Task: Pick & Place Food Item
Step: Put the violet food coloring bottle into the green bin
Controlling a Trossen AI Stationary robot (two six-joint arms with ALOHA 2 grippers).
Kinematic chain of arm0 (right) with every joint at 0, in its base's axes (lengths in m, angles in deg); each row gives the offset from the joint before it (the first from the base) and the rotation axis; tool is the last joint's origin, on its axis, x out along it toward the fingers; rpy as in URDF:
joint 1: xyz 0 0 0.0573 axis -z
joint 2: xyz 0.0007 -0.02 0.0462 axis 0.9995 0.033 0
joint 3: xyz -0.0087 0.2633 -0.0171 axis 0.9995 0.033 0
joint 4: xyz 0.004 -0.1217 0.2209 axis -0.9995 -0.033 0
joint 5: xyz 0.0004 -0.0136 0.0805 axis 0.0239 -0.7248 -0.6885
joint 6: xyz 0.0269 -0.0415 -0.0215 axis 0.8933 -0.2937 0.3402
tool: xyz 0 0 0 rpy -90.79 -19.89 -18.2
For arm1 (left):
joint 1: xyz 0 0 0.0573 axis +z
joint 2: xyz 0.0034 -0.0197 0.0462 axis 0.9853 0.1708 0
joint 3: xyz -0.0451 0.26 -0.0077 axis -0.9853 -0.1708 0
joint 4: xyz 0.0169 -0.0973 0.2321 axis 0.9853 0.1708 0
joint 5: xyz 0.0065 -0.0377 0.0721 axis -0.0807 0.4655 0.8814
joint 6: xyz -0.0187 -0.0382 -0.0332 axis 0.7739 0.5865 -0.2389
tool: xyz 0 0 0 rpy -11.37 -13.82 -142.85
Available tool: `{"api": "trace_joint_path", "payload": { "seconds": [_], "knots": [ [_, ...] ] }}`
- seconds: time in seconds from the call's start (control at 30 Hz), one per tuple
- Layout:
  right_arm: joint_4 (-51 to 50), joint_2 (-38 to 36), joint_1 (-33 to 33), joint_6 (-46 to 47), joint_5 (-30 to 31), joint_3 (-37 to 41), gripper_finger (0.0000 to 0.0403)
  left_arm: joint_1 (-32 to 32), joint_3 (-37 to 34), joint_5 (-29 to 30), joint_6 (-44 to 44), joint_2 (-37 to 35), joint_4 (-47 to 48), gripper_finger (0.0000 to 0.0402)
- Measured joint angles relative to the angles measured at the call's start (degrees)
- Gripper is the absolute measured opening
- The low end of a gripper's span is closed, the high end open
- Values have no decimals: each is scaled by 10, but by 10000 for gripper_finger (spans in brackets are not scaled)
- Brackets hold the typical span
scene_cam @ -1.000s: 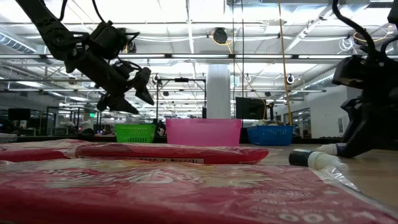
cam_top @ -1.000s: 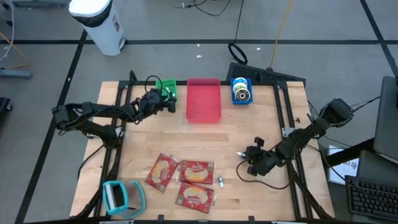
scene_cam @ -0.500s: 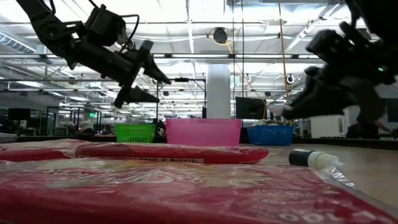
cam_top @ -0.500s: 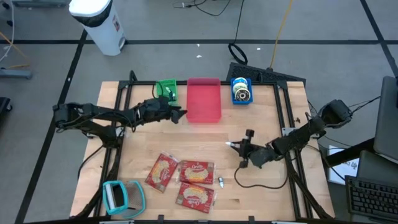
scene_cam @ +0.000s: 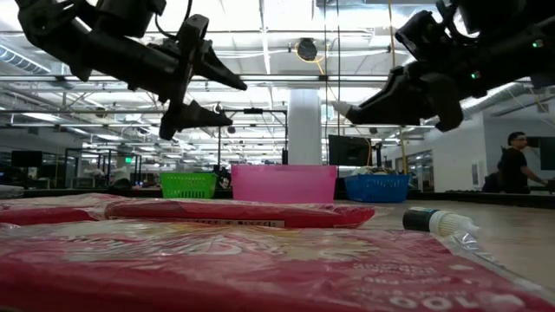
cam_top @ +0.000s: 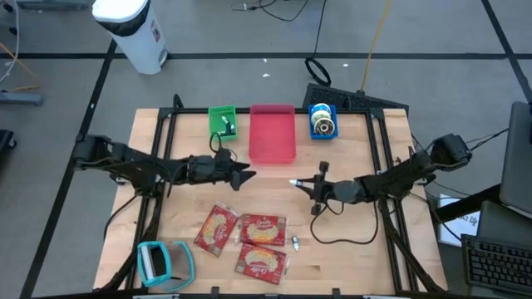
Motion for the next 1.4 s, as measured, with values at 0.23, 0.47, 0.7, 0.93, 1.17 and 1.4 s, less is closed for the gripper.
{"api": "trace_joint_path", "payload": {
  "seconds": [0.23, 0.47, 0.7, 0.93, 1.17, 1.4],
  "knots": [
    [-9, 27, 7, -65, -3, -44, 64, -21, 30, 6, 8, 60, -36, 308],
    [-16, 53, 10, -103, 1, -69, 64, -21, 124, -44, -19, 155, -44, 308],
    [-19, 53, 9, -103, 1, -71, 62, -22, 213, -97, -20, 243, -46, 308],
    [-20, 53, 9, -105, 2, -71, 61, -22, 272, -117, -35, 295, -44, 308],
    [-18, 53, 9, -111, 2, -70, 62, -21, 284, -112, -47, 309, -44, 307],
    [-20, 53, 9, -109, 2, -70, 63, -17, 284, -98, -46, 312, -32, 245]
  ]
}}
